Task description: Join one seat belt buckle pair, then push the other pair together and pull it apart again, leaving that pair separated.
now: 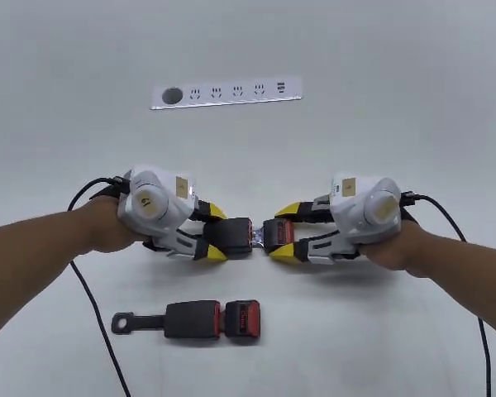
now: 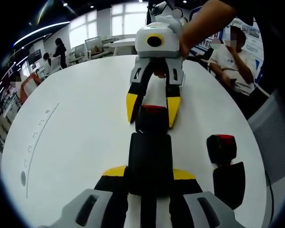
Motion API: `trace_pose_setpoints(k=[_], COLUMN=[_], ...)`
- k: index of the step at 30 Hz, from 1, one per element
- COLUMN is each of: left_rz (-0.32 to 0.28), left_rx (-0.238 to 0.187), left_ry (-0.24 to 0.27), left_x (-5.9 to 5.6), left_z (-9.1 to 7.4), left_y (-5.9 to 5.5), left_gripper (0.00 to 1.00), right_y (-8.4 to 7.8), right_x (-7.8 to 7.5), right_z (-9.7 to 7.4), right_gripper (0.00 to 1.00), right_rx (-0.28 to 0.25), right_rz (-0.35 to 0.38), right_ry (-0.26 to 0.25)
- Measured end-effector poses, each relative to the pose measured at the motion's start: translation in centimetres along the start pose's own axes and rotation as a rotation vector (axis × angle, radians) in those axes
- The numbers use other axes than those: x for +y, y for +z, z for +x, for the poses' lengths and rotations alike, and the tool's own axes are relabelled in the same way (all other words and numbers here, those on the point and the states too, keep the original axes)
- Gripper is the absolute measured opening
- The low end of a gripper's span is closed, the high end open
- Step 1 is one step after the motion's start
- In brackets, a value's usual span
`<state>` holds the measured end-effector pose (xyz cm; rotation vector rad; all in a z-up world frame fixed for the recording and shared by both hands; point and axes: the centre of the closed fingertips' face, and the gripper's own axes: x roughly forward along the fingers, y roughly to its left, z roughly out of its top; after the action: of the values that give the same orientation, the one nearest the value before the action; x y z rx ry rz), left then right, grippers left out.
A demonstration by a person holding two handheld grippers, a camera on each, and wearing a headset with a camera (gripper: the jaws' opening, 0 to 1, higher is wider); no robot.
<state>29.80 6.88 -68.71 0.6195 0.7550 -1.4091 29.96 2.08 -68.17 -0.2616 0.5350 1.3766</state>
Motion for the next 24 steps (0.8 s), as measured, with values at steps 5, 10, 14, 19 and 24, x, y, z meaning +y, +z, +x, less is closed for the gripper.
trace_pose_setpoints(k=[5,10,14,19,24], left_rz=[-0.002,-0.001,-0.001,0.003,0.011], left_rx=[-0.001,0.000,0.004,0.009,0.017], left_ry=[-0.007,-0.010,-0.010,-0.012,-0.018], left_x=[0.00,0.11,0.10,0.07,0.03], left_z=[0.06,0.07,0.07,0.05,0.01], left_y=[-0.16,-0.27,-0.25,-0.17,-0.14], left_gripper=[0.33,0.33,0.33,0.33,0.33], right_y=[-0.09,-0.18,-0.23,-0.40,-0.39], right_x=[-0.25,-0.49,-0.63,-0.69,-0.63], right_z=[0.04,0.07,0.22,0.43,0.51], right_gripper=[0.34,0.34,0.34,0.34,0.34], right_rx=[-0.003,0.001,0.011,0.022,0.029], right_rz=[0.005,0.009,0.005,0.003,0.005], right_ry=[-0.010,-0.018,-0.016,-0.021,-0.029])
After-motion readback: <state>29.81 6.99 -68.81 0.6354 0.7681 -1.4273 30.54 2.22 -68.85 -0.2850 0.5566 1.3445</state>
